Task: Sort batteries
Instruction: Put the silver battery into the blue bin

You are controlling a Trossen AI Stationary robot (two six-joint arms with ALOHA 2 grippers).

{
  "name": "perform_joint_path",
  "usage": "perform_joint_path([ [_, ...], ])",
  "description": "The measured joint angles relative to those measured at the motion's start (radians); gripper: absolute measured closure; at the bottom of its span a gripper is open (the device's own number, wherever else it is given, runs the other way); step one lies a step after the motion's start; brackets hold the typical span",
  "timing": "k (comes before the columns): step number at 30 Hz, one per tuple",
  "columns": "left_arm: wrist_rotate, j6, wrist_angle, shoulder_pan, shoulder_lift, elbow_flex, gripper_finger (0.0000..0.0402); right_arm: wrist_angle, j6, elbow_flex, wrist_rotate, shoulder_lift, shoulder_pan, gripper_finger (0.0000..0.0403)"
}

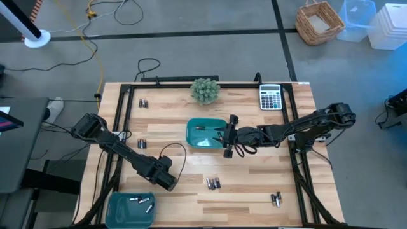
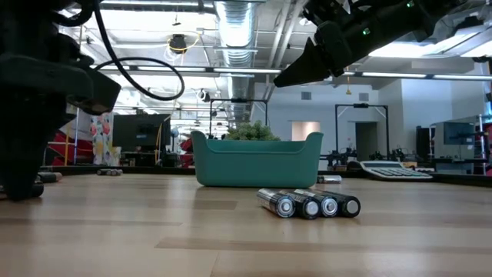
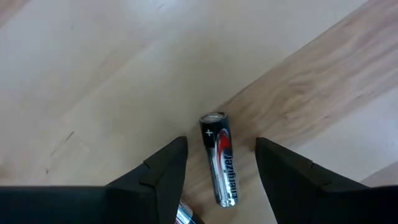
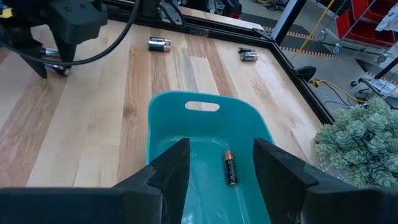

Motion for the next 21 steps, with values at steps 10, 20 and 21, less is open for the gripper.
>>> perform_joint_path([
  [10, -0.028, 0.019, -0.016, 0.0, 0.002, -0.003, 0.0297, 0.0, 0.0, 0.0, 0.0, 0.0, 0.0, 0.021],
  [20, -0.039, 0.086, -0.016, 0.0, 0.003, -0.003, 0.0362, 0.0, 0.0, 0.0, 0.0, 0.0, 0.0, 0.021],
  [21, -0.039, 0.093, -0.016, 0.0, 0.003, -0.003, 0.0362, 0.0, 0.0, 0.0, 0.0, 0.0, 0.0, 0.021],
])
